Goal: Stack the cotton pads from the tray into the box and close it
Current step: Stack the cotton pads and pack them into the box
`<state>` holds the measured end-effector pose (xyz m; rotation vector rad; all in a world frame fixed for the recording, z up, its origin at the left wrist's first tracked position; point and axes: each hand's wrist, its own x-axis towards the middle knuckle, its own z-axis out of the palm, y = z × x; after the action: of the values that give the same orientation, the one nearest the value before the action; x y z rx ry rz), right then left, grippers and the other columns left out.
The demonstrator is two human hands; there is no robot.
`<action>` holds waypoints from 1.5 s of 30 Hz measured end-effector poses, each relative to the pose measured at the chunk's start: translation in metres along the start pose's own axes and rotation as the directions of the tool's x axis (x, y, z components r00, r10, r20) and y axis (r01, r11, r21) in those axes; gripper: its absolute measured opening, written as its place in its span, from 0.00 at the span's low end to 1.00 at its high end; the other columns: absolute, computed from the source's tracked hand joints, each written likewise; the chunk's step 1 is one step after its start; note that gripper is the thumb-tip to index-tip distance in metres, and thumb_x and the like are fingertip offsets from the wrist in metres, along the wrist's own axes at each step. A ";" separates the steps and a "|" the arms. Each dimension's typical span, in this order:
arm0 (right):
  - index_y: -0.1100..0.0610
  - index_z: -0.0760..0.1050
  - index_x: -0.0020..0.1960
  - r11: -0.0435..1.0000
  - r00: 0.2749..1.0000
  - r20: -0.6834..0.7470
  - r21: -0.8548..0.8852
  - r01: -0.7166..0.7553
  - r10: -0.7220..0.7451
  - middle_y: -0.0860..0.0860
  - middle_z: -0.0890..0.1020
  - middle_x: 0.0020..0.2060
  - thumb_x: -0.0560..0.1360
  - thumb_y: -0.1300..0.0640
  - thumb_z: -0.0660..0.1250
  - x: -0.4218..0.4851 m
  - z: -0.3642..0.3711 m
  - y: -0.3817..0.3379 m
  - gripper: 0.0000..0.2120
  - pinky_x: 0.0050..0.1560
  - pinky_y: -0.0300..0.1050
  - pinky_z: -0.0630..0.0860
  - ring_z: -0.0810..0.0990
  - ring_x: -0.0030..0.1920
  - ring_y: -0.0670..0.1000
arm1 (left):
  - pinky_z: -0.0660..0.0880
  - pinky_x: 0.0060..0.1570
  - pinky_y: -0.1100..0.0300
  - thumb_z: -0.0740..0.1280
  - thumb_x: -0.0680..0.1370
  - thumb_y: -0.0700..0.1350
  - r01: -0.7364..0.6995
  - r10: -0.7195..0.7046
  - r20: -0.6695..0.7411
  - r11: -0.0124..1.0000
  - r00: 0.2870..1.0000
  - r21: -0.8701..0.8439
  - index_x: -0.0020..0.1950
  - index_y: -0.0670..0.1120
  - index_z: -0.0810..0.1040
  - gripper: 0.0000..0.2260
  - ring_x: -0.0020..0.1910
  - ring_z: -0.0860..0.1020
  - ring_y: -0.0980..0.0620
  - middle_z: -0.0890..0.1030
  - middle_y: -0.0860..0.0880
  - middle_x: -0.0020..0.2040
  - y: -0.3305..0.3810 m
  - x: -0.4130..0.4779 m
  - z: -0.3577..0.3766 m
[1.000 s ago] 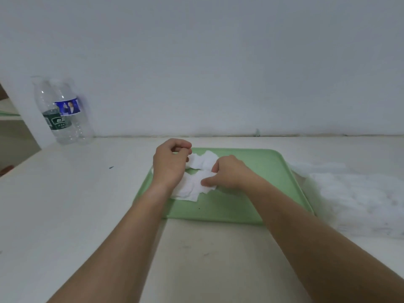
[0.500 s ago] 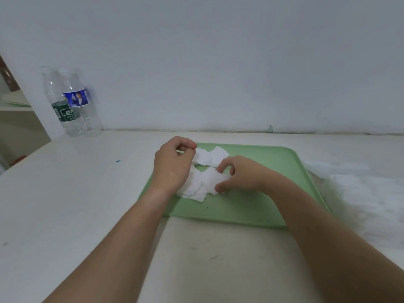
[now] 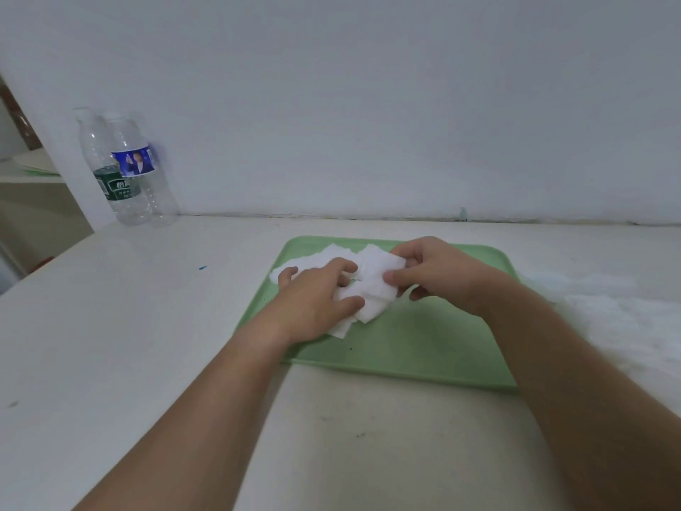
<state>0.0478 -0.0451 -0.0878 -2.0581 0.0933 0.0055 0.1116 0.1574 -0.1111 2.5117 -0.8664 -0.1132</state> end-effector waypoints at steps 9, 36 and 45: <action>0.58 0.80 0.52 0.945 0.985 -0.171 0.324 0.047 0.010 0.51 0.85 0.39 0.77 0.62 0.69 0.000 -0.006 -0.006 0.04 0.40 0.43 0.78 0.82 0.38 0.49 | 0.50 0.76 0.47 0.74 0.73 0.54 -0.013 0.012 -0.049 1.000 0.999 -0.008 0.71 0.58 0.68 0.28 0.51 0.69 0.71 0.78 0.60 0.56 0.005 0.002 0.006; 0.57 0.82 0.48 0.757 0.985 -0.163 0.635 0.153 -0.062 0.49 0.80 0.36 0.74 0.59 0.71 -0.007 -0.015 -0.015 0.04 0.37 0.39 0.76 0.75 0.33 0.46 | 0.72 0.41 0.71 0.73 0.77 0.41 -0.227 0.035 -0.391 0.860 0.920 -0.457 0.43 0.55 0.84 0.09 0.41 0.79 0.58 0.85 0.56 0.42 0.011 0.003 0.002; 0.60 0.82 0.42 0.967 0.978 0.144 0.225 0.117 -0.152 0.53 0.72 0.30 0.69 0.55 0.74 -0.016 -0.013 -0.022 0.09 0.33 0.40 0.66 0.68 0.30 0.49 | 0.69 0.30 0.69 0.69 0.79 0.37 -0.169 -0.133 -0.351 0.687 0.927 -0.706 0.49 0.38 0.83 0.03 0.28 0.75 0.62 0.80 0.53 0.32 0.014 0.001 -0.004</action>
<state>0.0334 -0.0447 -0.0614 -1.8352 -0.1413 0.0731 0.1059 0.1487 -0.1014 1.6766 -0.5283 0.0351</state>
